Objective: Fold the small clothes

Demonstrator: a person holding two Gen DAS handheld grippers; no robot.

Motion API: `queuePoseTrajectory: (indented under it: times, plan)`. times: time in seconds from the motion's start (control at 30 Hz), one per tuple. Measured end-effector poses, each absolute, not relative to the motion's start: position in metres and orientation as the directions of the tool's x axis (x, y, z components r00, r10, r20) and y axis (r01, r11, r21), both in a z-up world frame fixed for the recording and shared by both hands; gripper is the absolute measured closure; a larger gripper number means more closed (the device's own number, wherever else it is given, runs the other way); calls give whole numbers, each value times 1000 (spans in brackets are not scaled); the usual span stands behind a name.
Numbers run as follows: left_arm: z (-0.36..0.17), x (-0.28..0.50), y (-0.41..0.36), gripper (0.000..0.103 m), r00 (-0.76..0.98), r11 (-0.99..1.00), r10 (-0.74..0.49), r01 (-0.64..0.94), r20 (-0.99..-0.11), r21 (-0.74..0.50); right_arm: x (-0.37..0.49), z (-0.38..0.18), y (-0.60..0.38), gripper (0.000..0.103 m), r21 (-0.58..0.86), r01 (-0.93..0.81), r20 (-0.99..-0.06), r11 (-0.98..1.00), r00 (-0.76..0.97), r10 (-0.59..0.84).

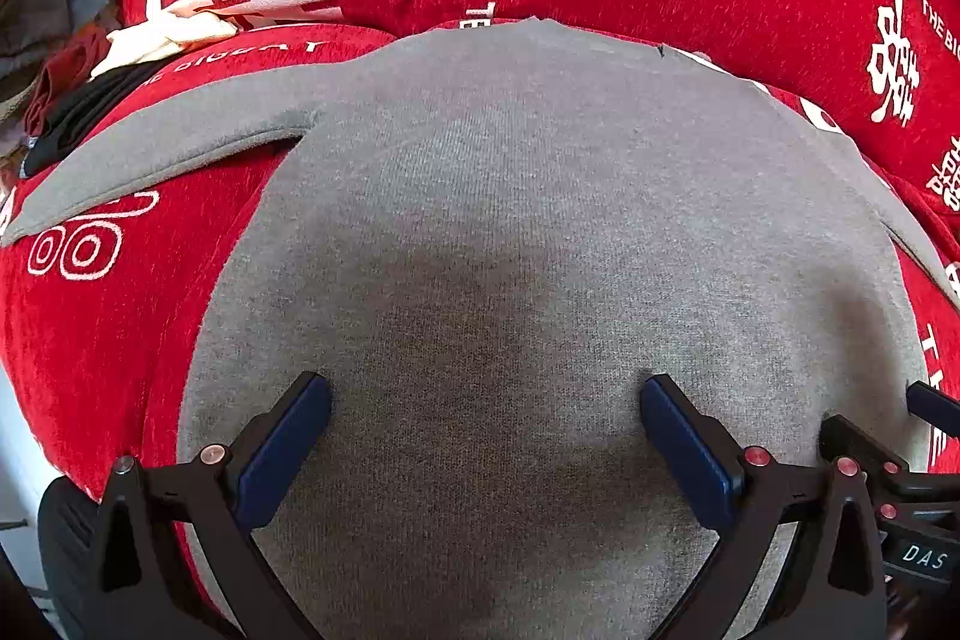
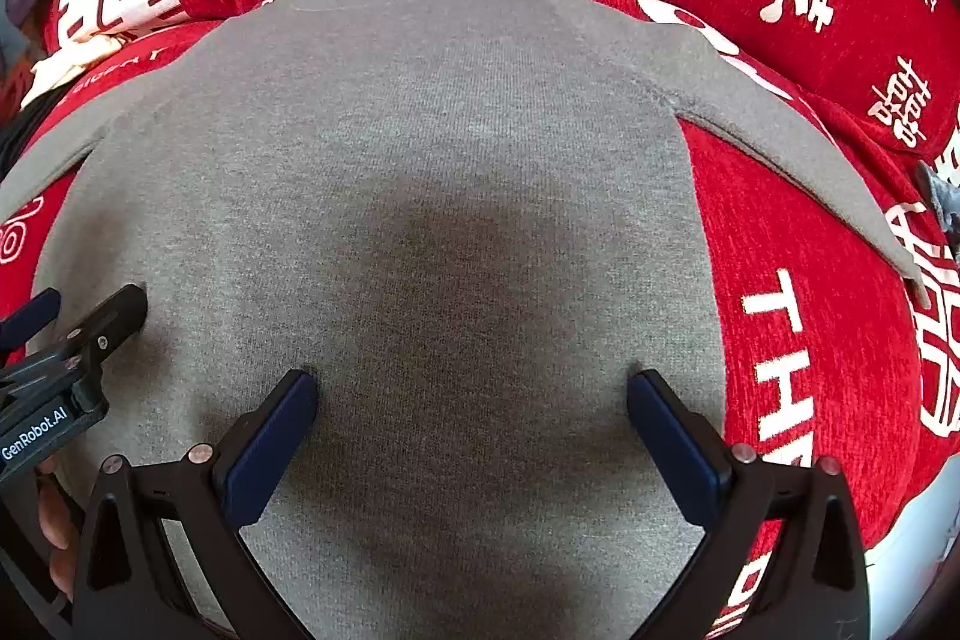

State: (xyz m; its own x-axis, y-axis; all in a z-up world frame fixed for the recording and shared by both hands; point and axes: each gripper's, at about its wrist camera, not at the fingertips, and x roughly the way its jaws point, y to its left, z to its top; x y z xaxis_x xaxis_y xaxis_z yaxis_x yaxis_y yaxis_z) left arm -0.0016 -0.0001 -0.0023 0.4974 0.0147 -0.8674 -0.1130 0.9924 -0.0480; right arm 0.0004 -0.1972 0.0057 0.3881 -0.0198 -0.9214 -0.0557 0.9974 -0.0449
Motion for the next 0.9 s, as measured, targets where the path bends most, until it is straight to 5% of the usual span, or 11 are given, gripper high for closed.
queuePoseTrajectory:
  times: [0.9]
  plan:
    - [-2,7,1,0,438,991,6,-120,-899,-51,4,6,-198,0,-39,-45,-925,998,379,-19]
